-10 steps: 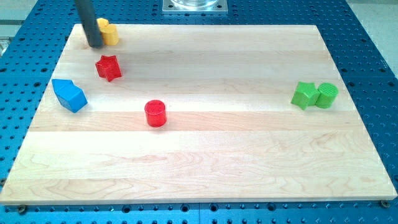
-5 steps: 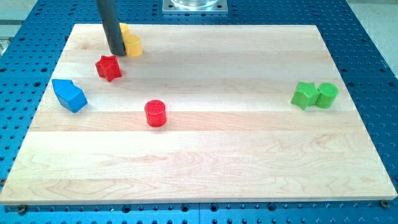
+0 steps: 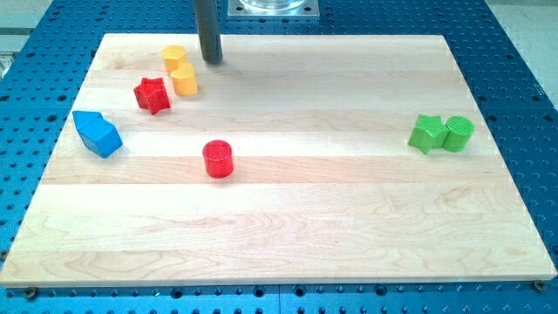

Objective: Place the yellow blocks above the red circle

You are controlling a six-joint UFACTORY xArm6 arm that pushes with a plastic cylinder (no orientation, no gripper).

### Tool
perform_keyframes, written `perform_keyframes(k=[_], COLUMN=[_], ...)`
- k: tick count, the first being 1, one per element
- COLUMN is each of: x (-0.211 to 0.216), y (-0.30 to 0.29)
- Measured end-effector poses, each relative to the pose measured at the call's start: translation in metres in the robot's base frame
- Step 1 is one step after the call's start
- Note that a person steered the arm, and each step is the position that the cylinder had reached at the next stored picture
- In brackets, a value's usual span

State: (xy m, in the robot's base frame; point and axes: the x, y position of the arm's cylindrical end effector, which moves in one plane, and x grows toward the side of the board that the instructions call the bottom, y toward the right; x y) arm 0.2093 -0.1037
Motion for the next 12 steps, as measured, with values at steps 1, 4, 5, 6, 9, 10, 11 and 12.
perform_keyframes(k=[1,4,5,6,9,10,11,12], x=[-0.017,0.0,0.01,0.048,0.081,0.108,0.16,0.179], y=[-0.011,-0.027,-0.071,-0.056,-0.084,-0.058,-0.014,-0.014])
